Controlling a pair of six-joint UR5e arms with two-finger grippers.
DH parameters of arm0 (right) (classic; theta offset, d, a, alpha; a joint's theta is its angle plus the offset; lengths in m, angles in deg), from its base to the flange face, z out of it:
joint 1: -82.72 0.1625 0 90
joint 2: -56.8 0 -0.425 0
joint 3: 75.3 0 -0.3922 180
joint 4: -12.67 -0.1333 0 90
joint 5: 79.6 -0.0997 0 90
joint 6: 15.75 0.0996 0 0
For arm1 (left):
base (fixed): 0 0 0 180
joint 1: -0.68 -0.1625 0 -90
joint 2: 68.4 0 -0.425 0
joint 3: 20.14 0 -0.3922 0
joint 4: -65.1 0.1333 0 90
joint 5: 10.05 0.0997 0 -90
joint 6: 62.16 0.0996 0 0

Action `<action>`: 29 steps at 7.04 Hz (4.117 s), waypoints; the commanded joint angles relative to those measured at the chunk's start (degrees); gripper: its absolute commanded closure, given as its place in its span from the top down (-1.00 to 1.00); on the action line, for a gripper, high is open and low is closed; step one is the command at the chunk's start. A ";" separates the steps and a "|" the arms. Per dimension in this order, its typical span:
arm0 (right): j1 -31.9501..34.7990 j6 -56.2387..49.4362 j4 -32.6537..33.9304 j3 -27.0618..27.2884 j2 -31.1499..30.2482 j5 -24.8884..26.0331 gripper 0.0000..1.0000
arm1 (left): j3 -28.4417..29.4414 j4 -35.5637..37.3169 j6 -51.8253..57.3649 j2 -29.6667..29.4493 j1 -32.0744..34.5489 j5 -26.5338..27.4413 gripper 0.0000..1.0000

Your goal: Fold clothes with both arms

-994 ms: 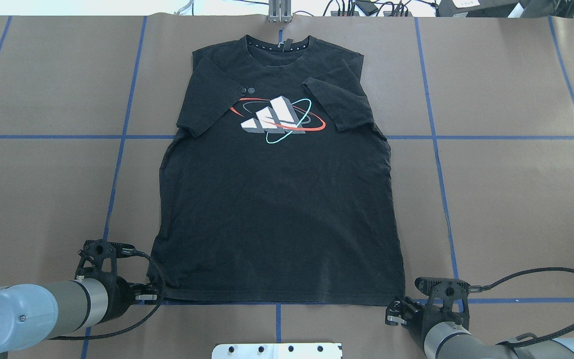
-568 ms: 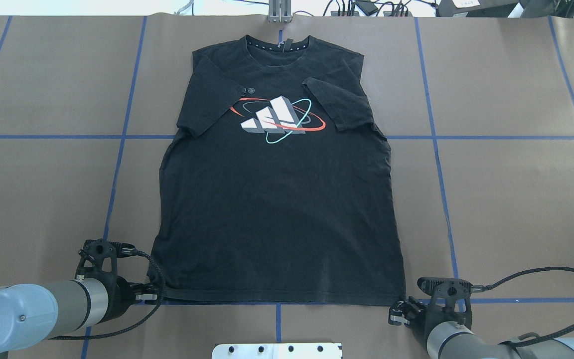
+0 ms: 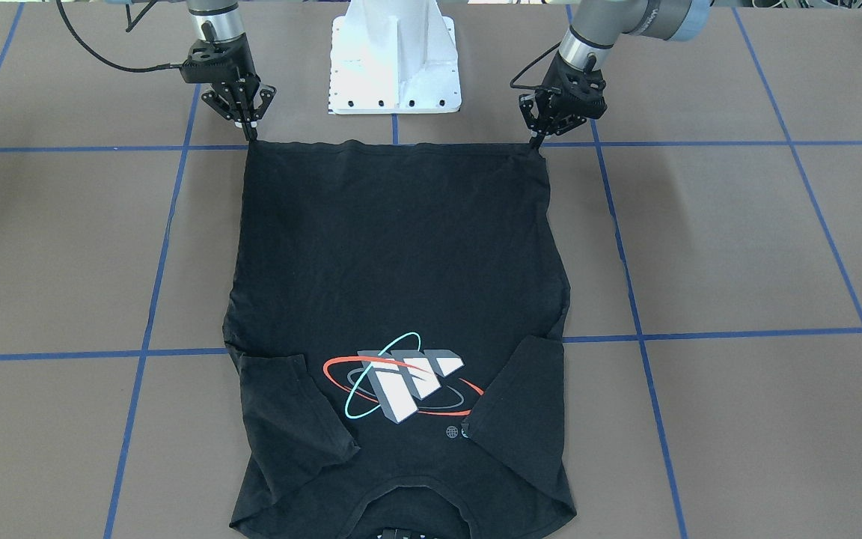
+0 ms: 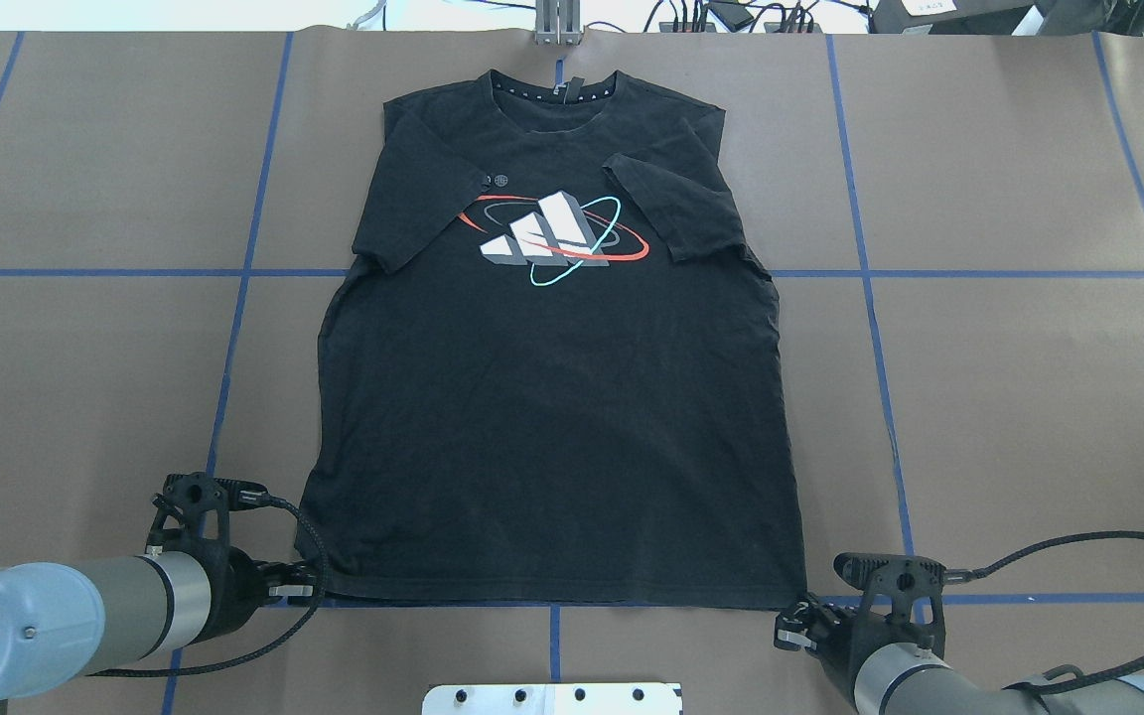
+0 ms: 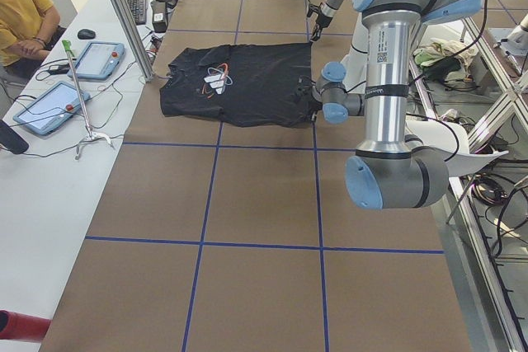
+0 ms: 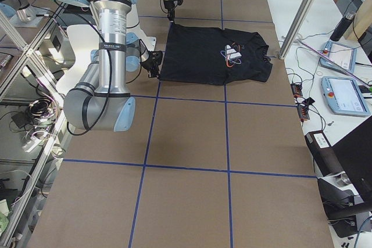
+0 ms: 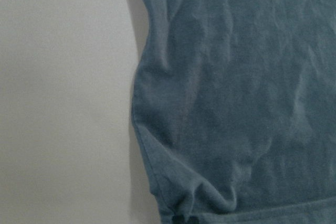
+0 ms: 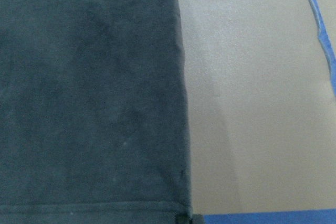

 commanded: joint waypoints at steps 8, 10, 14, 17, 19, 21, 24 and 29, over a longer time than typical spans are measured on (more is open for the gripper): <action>-0.20 -4.10 0.97 30.52 -9.24 -32.96 -1.00 | -33.25 21.31 9.33 5.27 0.23 -18.58 -1.00; 8.71 -5.76 4.72 29.39 -8.89 -32.08 -1.00 | -28.13 21.75 9.33 1.61 3.71 -18.06 -1.00; 27.80 -11.40 5.01 14.91 1.20 -31.99 -1.00 | -6.42 21.58 16.77 -17.20 23.04 -13.24 -1.00; 35.55 -12.54 5.10 9.71 7.18 -31.99 -1.00 | 0.10 21.49 19.44 -23.01 30.71 -13.13 -1.00; 39.16 -14.47 5.10 2.78 14.20 -32.07 -1.00 | 6.94 20.97 19.53 -27.57 32.39 -11.83 -1.00; 42.41 -16.32 5.27 -3.37 18.69 -32.08 -1.00 | 15.02 16.95 19.53 -31.01 33.00 -10.15 -1.00; 44.79 -17.82 5.27 -12.43 24.59 -31.81 -1.00 | 27.32 11.05 21.53 -35.92 33.10 -8.75 -1.00; 44.45 -20.18 4.83 -22.74 26.45 -29.35 -1.00 | 45.64 2.77 26.36 -41.04 32.74 -6.54 -1.00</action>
